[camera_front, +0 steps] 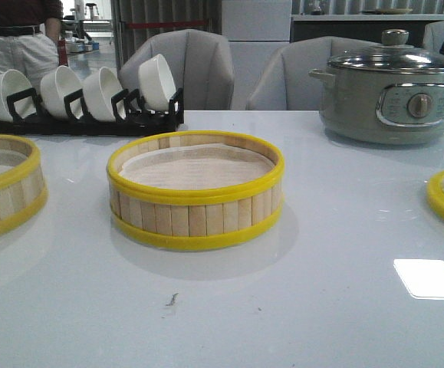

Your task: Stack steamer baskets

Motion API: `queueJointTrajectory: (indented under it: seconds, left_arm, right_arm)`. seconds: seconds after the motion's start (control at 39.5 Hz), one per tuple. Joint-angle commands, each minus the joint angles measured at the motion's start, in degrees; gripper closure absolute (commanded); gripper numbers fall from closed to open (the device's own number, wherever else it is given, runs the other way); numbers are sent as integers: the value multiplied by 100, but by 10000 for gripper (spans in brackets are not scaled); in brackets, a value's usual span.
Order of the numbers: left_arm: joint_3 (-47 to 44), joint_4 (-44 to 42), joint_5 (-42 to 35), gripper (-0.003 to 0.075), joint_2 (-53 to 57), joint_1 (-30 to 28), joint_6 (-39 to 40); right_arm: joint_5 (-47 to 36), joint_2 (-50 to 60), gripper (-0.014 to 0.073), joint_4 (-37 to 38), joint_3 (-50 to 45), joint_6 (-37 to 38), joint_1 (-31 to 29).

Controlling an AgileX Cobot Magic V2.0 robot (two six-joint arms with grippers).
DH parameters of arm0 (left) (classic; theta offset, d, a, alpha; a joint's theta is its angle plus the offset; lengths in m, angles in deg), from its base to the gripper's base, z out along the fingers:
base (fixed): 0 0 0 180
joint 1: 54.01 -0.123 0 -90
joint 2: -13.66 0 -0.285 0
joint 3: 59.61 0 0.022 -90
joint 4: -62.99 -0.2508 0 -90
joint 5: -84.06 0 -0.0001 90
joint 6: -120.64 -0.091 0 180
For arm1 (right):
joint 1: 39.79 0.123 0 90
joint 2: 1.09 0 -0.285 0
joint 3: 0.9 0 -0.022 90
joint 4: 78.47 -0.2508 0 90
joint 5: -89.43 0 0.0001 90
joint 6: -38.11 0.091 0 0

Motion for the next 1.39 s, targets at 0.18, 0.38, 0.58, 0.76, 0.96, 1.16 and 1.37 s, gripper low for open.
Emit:
queueJointTrajectory:
  seconds: [0.18,0.38,0.58,0.76,0.96,1.16,1.37]
  left_arm:
    - [212,-17,-458,635,70,35,-1]
    - [212,-17,-432,635,70,35,-1]
    - [212,-17,-394,635,70,35,-1]
    - [212,-17,-394,635,70,35,-1]
    - [212,-17,-382,635,70,35,-1]
    - [212,23,-371,635,70,35,-1]
    - [212,23,-336,635,70,35,-1]
  right_arm:
    - [-513,124,561,78,84,-40,-13]
    - [-958,124,561,77,88,-34,-13]
    - [-651,28,561,67,737,259,-13]
    - [858,-1283,561,67,2224,275,-13]
    - [1388,-3580,561,60,3802,275,-13]
    - [1617,-4708,561,48,4590,275,-13]
    - [1449,-4957,561,0,4651,275,-13]
